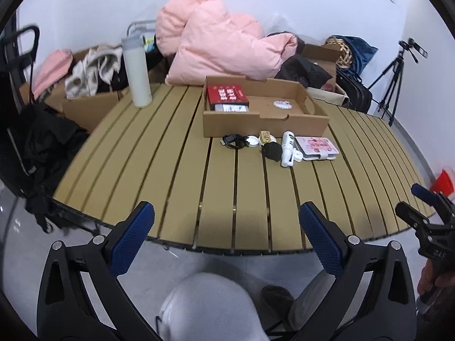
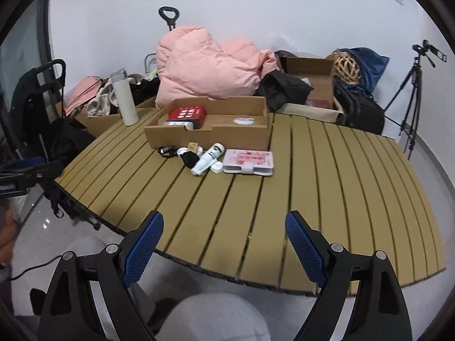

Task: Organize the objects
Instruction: 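Withdraw the right gripper and move toward the black pouch, then grasp the black pouch with the right gripper while the left grasps the black cable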

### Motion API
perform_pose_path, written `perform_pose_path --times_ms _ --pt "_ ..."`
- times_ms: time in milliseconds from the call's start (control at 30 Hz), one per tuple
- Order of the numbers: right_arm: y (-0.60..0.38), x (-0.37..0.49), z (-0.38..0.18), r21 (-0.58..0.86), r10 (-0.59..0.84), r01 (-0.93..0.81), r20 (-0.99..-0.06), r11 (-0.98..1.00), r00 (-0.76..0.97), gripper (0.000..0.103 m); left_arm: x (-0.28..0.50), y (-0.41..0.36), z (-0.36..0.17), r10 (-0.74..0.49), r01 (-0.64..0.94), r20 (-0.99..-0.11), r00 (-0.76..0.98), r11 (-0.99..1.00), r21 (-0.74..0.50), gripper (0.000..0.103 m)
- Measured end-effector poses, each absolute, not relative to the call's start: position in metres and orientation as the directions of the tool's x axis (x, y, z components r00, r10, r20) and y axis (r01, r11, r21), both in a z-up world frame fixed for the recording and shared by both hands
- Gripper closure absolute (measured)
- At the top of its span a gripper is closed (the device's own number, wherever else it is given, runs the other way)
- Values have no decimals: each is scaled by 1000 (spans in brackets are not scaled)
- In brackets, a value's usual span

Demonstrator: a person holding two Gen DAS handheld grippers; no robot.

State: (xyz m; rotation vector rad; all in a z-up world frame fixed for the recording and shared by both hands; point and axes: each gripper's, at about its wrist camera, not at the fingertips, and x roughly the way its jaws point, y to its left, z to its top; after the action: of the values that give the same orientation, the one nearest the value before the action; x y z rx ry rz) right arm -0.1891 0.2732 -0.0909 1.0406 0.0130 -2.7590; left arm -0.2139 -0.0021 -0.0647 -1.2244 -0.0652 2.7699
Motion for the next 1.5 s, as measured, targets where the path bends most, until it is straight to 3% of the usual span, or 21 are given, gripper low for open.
perform_pose_path --times_ms 67,133,233,433,567,633,733,800,833,867,900,967,1000,1133,1500 --pt "270 -203 -94 75 -193 192 -660 -978 -726 13 -230 -2 -74 153 -93 -741 -653 -988 -122 18" --pt "266 -220 -98 96 -220 211 -665 -973 -713 19 -250 -1 -83 175 -113 -741 -648 -985 -134 25" --pt "251 -253 -106 117 -276 269 -671 -956 -688 26 -288 0 -99 221 -143 -732 -644 -975 -168 25" --pt "202 -334 -142 93 -346 412 -723 -906 -598 27 -383 -4 -143 313 -116 -762 -567 -946 -302 25" --pt "172 -376 -170 29 -326 468 -756 -883 -568 28 -427 0 -175 277 -39 -806 -523 -953 -302 25" --pt "163 -390 -180 20 -328 481 -756 -876 -566 37 -438 3 -186 271 -23 -817 -509 -953 -302 25" --pt "153 -405 -191 5 -318 485 -761 -875 -565 41 -448 3 -201 269 26 -822 -502 -945 -325 27" --pt "149 -411 -201 -19 -295 485 -773 -874 -562 53 -443 5 -199 273 9 -803 -531 -945 -327 38" --pt "148 -413 -203 -26 -286 484 -778 -875 -559 61 -442 8 -200 275 -8 -806 -524 -948 -318 51" --pt "147 -413 -206 -34 -276 479 -780 -877 -561 63 -440 11 -200 263 -18 -817 -514 -955 -296 66" --pt "147 -411 -208 -49 -263 470 -775 -881 -574 67 -437 13 -200 259 -24 -821 -508 -958 -287 70" --pt "150 -409 -208 -42 -271 467 -767 -883 -581 68 -432 11 -201 262 -2 -824 -502 -953 -302 95" --pt "152 -408 -208 -33 -275 462 -766 -886 -581 68 -433 9 -203 272 3 -821 -502 -949 -315 98" --pt "159 -403 -202 13 -297 446 -763 -895 -574 69 -420 -5 -201 334 30 -792 -512 -914 -405 101" --pt "196 -311 -126 19 -306 399 -676 -917 -670 69 -324 -7 -125 398 -62 -749 -530 -899 -435 101"
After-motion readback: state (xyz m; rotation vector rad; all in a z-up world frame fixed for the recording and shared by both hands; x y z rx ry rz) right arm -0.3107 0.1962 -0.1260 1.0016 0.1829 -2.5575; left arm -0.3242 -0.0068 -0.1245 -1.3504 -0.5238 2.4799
